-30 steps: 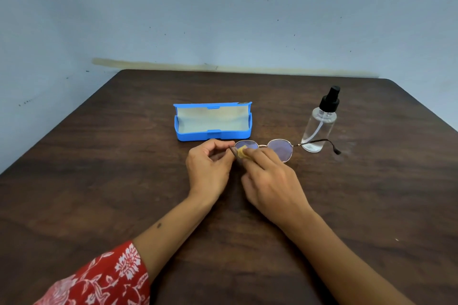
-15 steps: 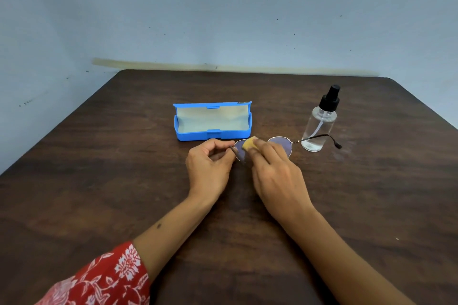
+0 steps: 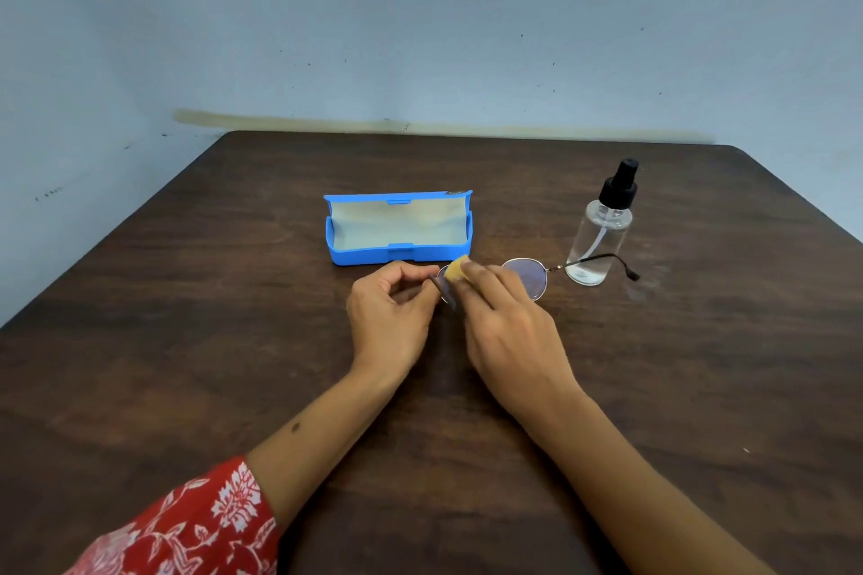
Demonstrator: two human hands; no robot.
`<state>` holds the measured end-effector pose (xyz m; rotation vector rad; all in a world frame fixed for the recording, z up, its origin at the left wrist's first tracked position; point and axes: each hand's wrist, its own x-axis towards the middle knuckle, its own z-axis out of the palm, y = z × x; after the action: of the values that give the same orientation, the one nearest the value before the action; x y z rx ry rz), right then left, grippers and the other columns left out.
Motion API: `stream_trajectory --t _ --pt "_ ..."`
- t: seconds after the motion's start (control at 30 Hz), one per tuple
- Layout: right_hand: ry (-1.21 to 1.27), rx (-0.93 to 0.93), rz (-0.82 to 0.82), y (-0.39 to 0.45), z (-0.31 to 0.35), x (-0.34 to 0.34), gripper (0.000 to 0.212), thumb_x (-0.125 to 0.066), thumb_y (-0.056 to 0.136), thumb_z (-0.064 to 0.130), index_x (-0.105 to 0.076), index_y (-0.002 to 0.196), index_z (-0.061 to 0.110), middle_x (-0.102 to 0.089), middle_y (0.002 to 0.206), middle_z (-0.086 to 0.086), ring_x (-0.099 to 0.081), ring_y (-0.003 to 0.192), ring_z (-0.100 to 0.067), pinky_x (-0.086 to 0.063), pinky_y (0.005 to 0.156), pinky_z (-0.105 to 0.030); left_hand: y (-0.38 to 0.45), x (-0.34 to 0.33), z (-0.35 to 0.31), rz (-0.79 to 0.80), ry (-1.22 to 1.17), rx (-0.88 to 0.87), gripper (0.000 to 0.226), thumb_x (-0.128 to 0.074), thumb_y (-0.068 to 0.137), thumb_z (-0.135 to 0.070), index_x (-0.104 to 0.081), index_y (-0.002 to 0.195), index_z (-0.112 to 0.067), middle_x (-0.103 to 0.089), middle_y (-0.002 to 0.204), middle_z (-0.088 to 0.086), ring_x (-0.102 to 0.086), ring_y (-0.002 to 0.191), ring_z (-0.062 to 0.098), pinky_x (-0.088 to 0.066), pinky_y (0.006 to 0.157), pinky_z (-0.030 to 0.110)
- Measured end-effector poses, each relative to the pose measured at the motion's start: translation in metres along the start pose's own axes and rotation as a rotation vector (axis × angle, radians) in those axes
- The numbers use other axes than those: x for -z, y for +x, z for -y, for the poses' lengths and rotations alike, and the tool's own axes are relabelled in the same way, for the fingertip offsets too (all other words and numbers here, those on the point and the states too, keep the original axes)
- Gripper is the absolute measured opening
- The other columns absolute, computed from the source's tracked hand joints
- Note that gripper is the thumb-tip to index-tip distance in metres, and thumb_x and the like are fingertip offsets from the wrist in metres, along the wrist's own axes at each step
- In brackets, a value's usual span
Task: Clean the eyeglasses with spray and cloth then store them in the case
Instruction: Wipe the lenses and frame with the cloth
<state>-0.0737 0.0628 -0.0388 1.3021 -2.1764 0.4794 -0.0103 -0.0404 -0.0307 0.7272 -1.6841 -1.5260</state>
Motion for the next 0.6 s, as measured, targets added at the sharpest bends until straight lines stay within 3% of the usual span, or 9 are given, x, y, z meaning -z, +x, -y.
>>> stream_trajectory --t 0.13,0.27,0.43,0.6 --pt "0.078 0.064 -0.007 -0.006 0.002 0.006 0.037 -0.04 0.079 0.011 -0.072 0.097 0.003 -0.069 0.096 -0.008 -0.065 0.083 -0.025 -0.055 0.063 -0.031 0.0 0.0 0.001 -0.011 0.016 -0.017 0.013 -0.072 0.075 0.001 -0.072 0.082 -0.01 -0.073 0.081 0.003 -0.071 0.075 0.01 -0.057 0.073 0.026" --pt "-0.016 -0.042 0.003 0.004 -0.004 0.005 0.039 -0.039 0.076 0.007 -0.07 0.099 0.002 -0.068 0.1 -0.011 -0.059 0.092 -0.025 -0.055 0.066 -0.027 -0.001 -0.001 -0.001 0.021 0.021 -0.042 0.012 -0.072 0.076 0.001 -0.072 0.083 -0.008 -0.072 0.08 -0.001 -0.069 0.071 0.001 -0.054 0.069 0.015" --pt "0.056 0.053 -0.004 -0.005 0.003 0.006 0.038 -0.04 0.079 0.009 -0.071 0.099 0.003 -0.068 0.094 -0.008 -0.064 0.082 -0.024 -0.054 0.062 -0.028 0.001 -0.001 0.001 0.011 0.017 -0.021 0.011 -0.072 0.076 -0.001 -0.073 0.084 -0.009 -0.074 0.084 0.004 -0.071 0.08 0.011 -0.057 0.077 0.029" --pt "0.001 -0.065 0.012 0.004 -0.005 0.007 0.034 -0.043 0.075 0.006 -0.071 0.095 0.003 -0.068 0.098 -0.009 -0.065 0.086 -0.024 -0.053 0.06 -0.025 -0.001 -0.002 -0.002 0.017 0.008 -0.029 0.012 -0.072 0.076 0.002 -0.072 0.083 -0.008 -0.073 0.081 0.0 -0.07 0.073 0.005 -0.058 0.075 0.025"
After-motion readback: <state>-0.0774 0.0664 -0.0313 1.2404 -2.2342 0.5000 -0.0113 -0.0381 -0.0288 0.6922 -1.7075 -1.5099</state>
